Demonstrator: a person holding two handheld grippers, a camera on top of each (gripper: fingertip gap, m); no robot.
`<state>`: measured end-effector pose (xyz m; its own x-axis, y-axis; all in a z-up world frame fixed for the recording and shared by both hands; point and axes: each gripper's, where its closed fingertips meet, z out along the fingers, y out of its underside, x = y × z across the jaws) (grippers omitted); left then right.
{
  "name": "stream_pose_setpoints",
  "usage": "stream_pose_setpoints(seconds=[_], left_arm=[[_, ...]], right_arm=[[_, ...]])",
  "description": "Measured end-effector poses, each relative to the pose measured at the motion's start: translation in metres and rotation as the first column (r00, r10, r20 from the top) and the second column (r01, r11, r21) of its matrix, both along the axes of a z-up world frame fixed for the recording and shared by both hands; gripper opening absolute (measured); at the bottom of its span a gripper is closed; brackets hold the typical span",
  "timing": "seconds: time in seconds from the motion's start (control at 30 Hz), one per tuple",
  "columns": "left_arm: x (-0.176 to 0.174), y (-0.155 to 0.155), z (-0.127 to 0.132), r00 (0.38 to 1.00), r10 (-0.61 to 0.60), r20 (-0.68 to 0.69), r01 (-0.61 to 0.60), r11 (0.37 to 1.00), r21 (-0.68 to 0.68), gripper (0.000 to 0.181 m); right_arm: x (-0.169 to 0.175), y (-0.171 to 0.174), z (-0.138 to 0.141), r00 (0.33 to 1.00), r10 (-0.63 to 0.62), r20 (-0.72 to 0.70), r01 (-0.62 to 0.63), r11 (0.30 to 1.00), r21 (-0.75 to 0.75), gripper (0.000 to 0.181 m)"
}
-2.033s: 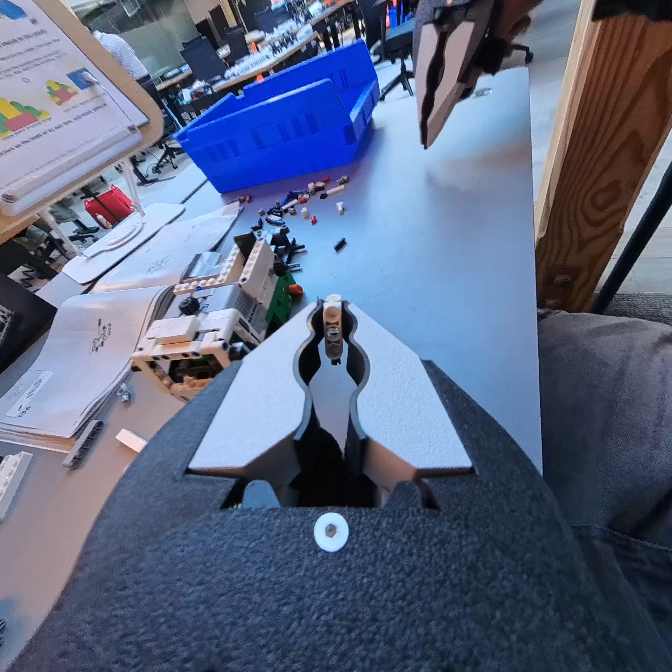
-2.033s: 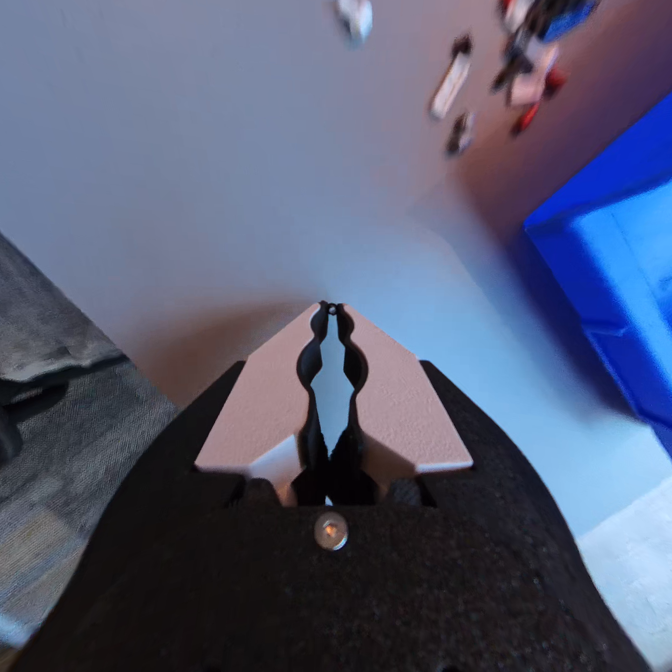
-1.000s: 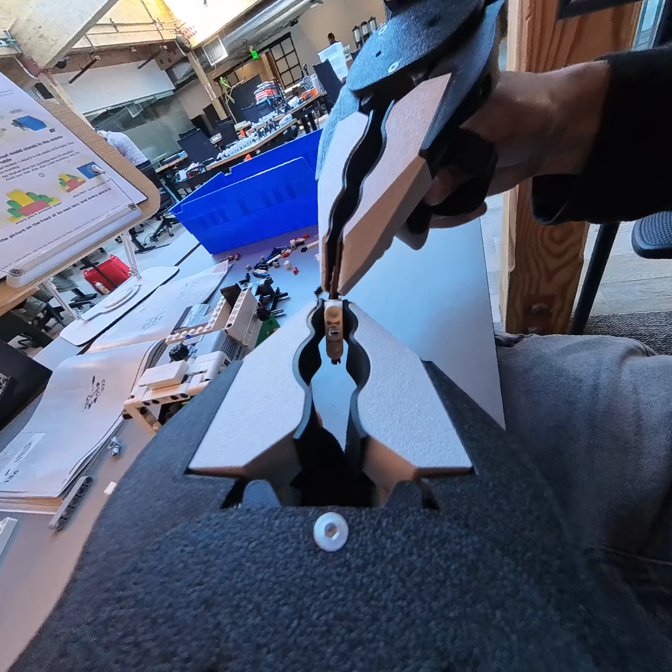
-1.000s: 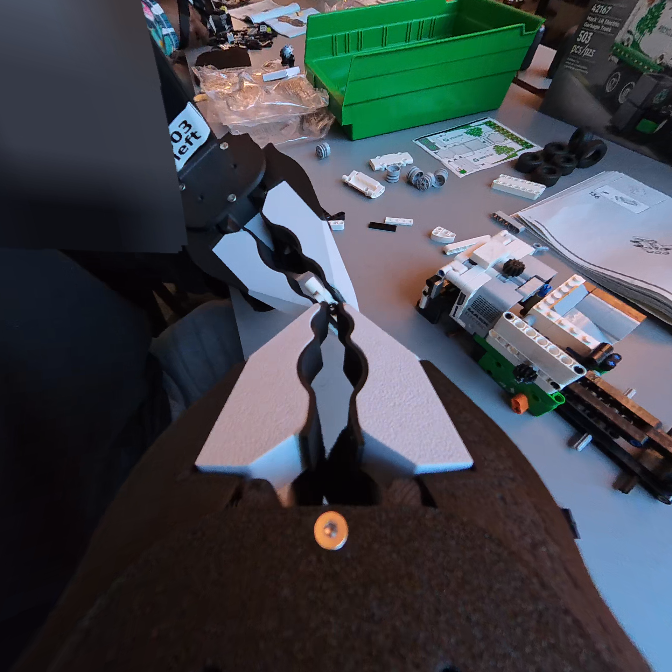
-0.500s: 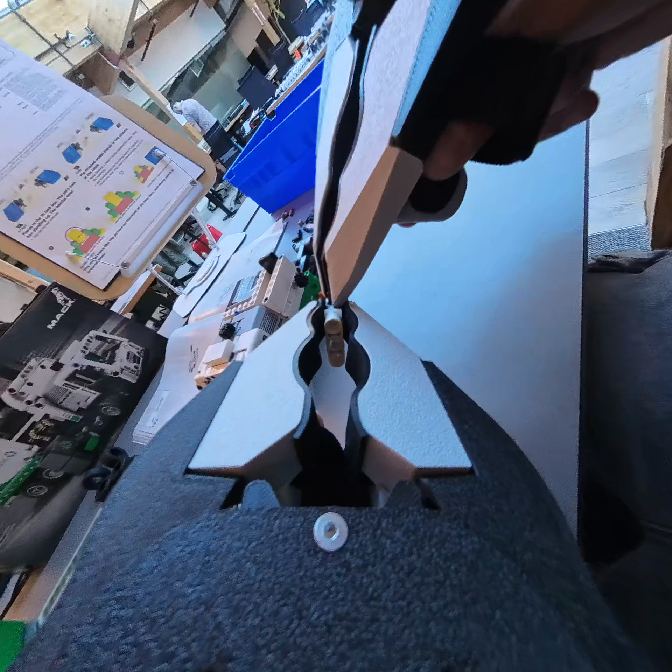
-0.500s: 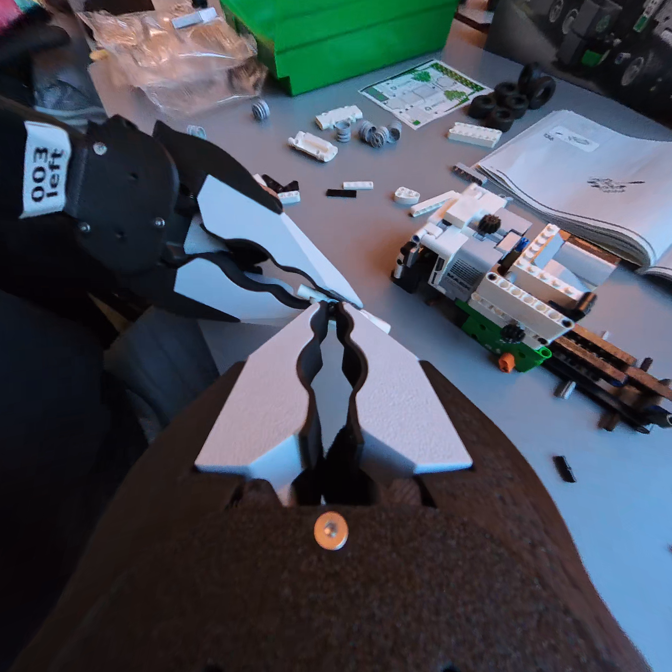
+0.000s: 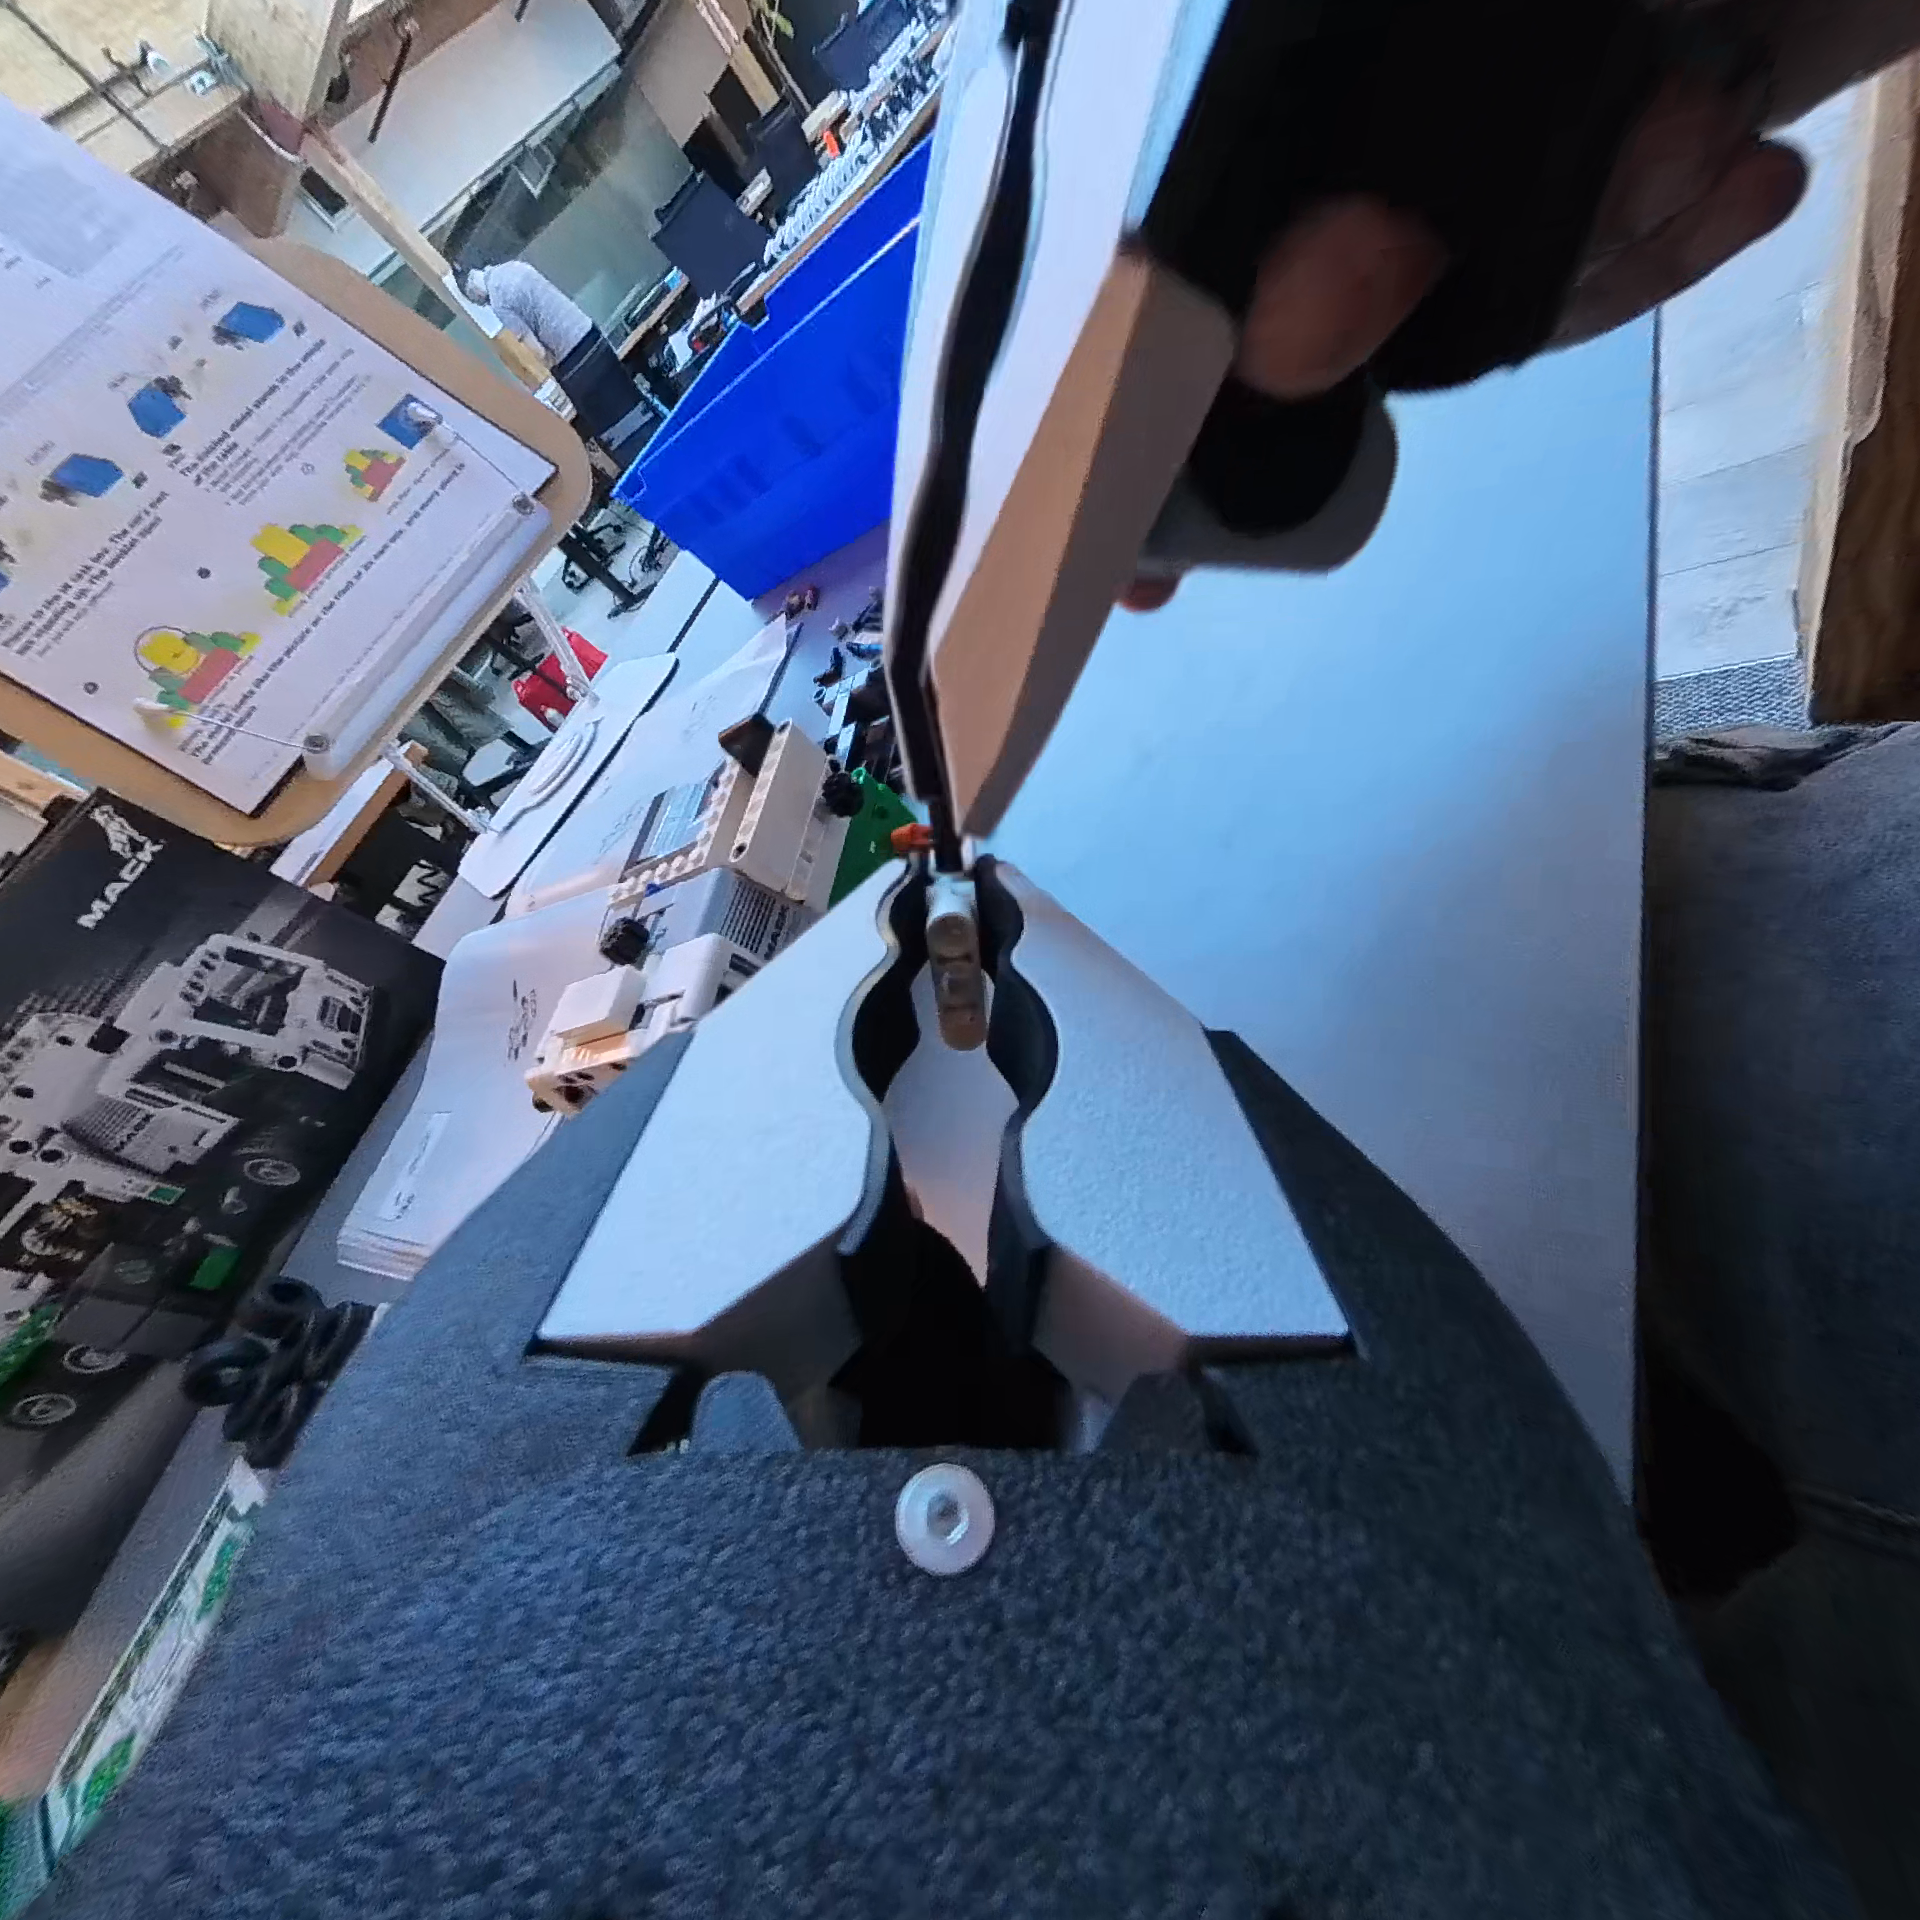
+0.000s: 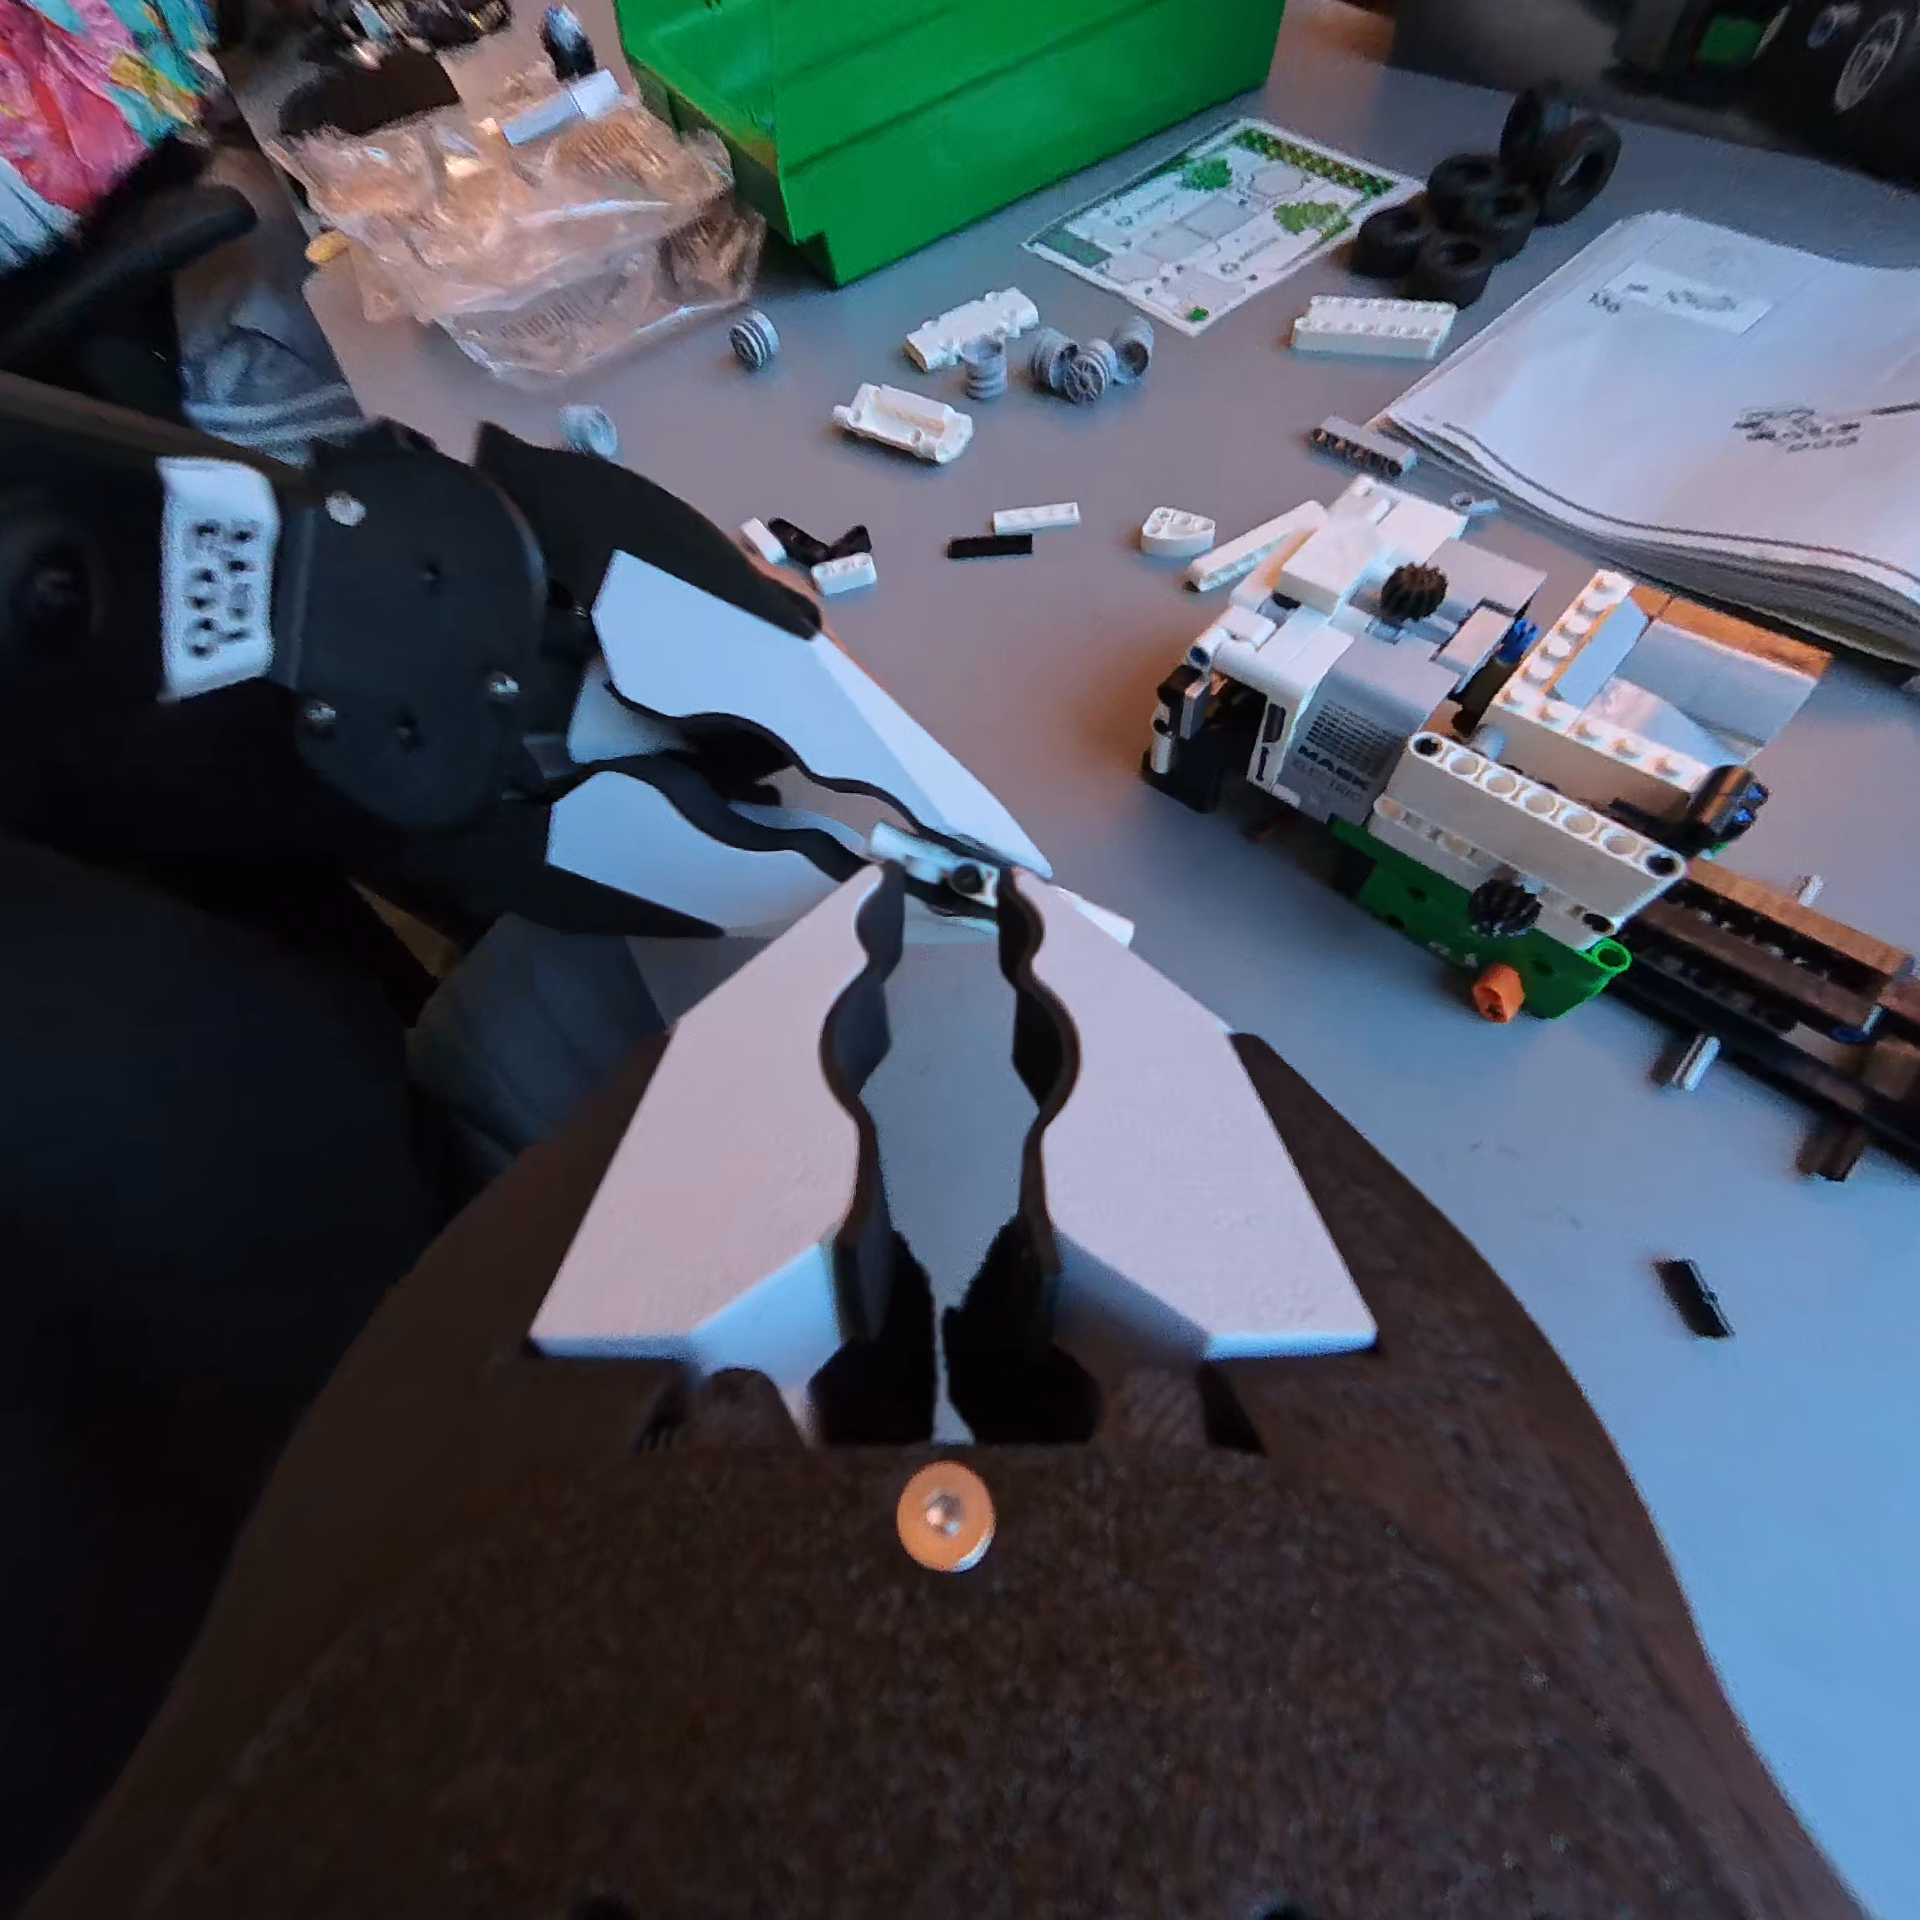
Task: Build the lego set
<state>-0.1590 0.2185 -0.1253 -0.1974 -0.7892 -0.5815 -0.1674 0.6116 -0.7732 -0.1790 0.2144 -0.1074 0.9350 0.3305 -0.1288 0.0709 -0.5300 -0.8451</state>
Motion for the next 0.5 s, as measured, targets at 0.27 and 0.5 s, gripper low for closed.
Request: stream_pose_setpoints(seconds=[0.27,0.5], left_arm=[[0.000,-0.002,0.000,1.000,-0.014,0.007,0.014,1.000,0.008,0.005],[0.000,-0.002,-0.001,1.000,-0.008,-0.005,0.008,1.000,0.003,0.005]], right_arm=[[0.001,0.000,0.003,0.999,0.031,-0.007,-0.031,0.999,0.031,0.012],[0.003,0.003,-0.001,1.000,0.019,-0.019,-0.019,1.000,0.024,0.003]])
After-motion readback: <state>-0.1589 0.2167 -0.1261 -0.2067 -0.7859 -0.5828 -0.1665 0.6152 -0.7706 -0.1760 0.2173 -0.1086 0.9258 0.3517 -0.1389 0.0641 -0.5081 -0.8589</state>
